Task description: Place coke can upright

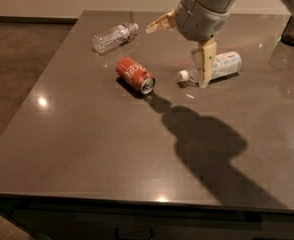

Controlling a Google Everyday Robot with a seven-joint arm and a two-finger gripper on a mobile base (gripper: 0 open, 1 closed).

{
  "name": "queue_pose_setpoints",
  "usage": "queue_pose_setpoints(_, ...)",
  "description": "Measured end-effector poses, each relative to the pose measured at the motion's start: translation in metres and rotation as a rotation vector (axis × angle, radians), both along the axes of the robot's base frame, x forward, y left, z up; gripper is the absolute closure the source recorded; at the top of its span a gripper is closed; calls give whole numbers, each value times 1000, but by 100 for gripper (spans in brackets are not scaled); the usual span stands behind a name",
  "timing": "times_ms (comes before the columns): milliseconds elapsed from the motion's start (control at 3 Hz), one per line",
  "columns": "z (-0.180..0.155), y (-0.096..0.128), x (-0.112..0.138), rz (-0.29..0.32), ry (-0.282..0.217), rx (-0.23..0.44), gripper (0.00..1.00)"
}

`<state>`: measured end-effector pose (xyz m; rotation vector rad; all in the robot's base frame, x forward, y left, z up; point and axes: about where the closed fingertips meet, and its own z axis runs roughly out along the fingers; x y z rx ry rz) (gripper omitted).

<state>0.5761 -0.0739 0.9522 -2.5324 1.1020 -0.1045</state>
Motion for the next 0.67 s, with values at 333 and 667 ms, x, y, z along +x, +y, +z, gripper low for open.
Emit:
queue_pose_setpoints(333, -1, 10, 11, 131, -24, -55, 0)
queue_pose_setpoints(667, -1, 11, 11, 131, -24, -55, 0)
